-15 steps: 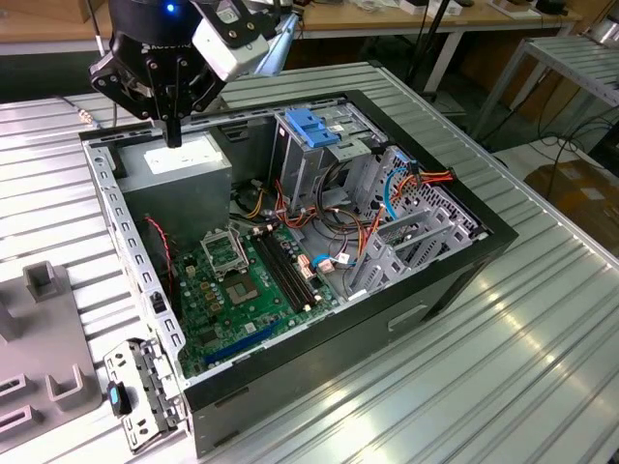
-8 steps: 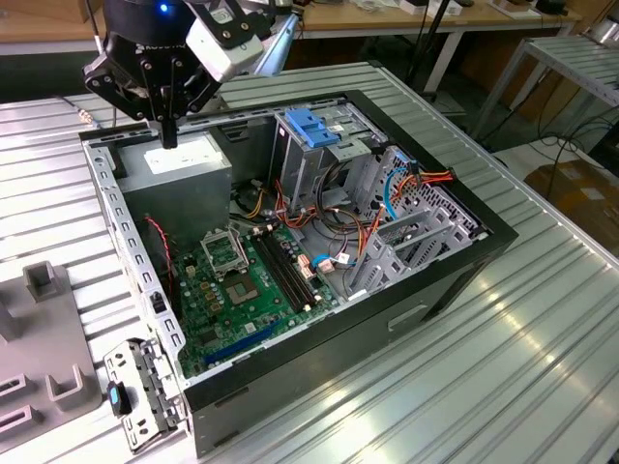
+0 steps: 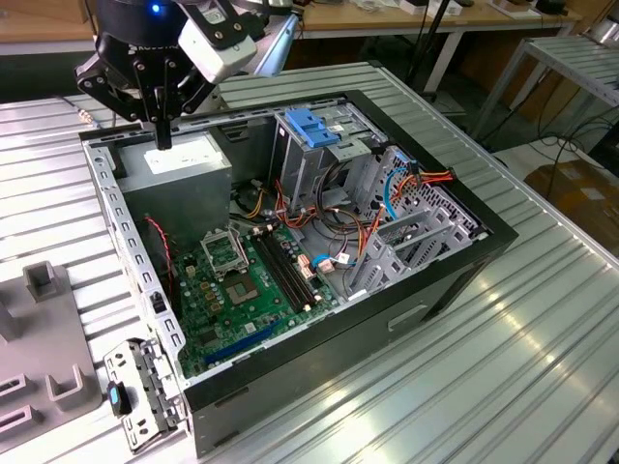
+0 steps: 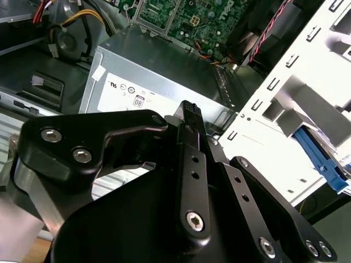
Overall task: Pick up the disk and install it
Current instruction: 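Reach for the disk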
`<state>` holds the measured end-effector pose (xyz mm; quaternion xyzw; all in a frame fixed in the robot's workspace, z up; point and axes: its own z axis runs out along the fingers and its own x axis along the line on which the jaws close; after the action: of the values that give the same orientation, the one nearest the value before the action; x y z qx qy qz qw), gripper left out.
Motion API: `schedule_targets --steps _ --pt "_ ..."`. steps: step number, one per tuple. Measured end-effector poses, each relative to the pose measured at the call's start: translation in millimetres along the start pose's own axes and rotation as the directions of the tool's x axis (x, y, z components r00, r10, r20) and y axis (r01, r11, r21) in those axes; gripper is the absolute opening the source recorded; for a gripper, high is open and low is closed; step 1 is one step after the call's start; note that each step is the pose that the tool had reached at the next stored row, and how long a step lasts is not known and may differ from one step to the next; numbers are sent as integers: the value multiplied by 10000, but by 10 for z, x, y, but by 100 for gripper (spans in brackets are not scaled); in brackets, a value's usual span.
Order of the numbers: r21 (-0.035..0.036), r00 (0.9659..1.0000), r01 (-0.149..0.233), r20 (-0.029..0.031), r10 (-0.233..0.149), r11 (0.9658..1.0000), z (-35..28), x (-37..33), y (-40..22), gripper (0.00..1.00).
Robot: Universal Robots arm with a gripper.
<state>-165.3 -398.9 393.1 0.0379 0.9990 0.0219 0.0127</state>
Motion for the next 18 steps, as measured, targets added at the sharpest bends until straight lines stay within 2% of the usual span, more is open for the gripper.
schedule_targets --steps 18 --pt "-1 10000 0 -8 0 10000 -1 86 -6 10"
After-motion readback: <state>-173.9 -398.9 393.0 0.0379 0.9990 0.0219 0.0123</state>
